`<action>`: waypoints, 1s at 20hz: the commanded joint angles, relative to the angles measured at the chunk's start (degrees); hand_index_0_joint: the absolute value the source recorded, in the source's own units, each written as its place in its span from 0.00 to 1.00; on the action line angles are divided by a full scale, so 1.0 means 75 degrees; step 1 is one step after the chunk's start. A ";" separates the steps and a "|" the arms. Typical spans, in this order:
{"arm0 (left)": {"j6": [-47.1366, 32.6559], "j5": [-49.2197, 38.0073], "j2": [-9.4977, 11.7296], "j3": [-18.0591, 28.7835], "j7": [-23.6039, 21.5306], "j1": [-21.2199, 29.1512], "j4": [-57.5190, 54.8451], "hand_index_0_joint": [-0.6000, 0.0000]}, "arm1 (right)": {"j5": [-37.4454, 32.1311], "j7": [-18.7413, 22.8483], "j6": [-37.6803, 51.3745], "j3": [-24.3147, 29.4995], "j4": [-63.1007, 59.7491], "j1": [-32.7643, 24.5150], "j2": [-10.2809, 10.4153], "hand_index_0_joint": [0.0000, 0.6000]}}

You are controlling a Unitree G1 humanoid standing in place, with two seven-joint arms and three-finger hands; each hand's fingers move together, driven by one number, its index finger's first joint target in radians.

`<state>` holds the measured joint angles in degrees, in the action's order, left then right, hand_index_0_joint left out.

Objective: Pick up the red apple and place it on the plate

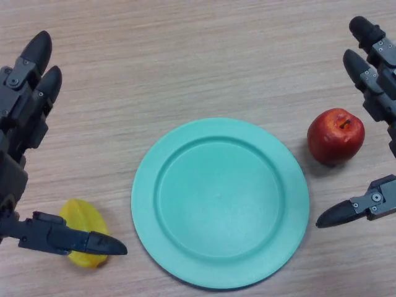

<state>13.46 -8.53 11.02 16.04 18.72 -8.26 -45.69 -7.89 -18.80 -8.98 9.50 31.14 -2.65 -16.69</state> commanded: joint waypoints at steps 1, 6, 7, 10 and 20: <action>-0.1238 -0.0336 0.0154 0.0398 -0.0173 0.0089 -0.0314 1.00 | 0.0070 0.0092 0.1069 0.0419 0.0297 -0.0266 -0.0205 0.00; -0.1250 -0.0419 0.0221 0.0226 -0.0541 0.0193 -0.0033 1.00 | 0.0123 0.0198 0.1377 0.0447 -0.0268 -0.0439 -0.0286 0.00; -0.1343 -0.0259 0.0236 0.0177 -0.0584 0.0207 0.0057 1.00 | 0.0132 0.0222 0.1427 0.0444 -0.0439 -0.0522 -0.0329 0.00; -0.1420 0.0063 0.0211 0.0002 -0.0684 0.0177 -0.0009 1.00 | 0.0537 0.0305 0.2135 0.0466 -0.1646 -0.1104 -0.0600 0.00; -0.1354 0.0193 0.0179 -0.0159 -0.0363 0.0001 -0.0145 1.00 | 0.3307 0.1646 0.4863 -0.0351 -0.8278 -0.3544 -0.1336 0.00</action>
<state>11.19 -7.29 10.89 13.19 15.66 -8.92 -43.37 19.66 -10.52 20.68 3.29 -35.51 -25.96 -24.02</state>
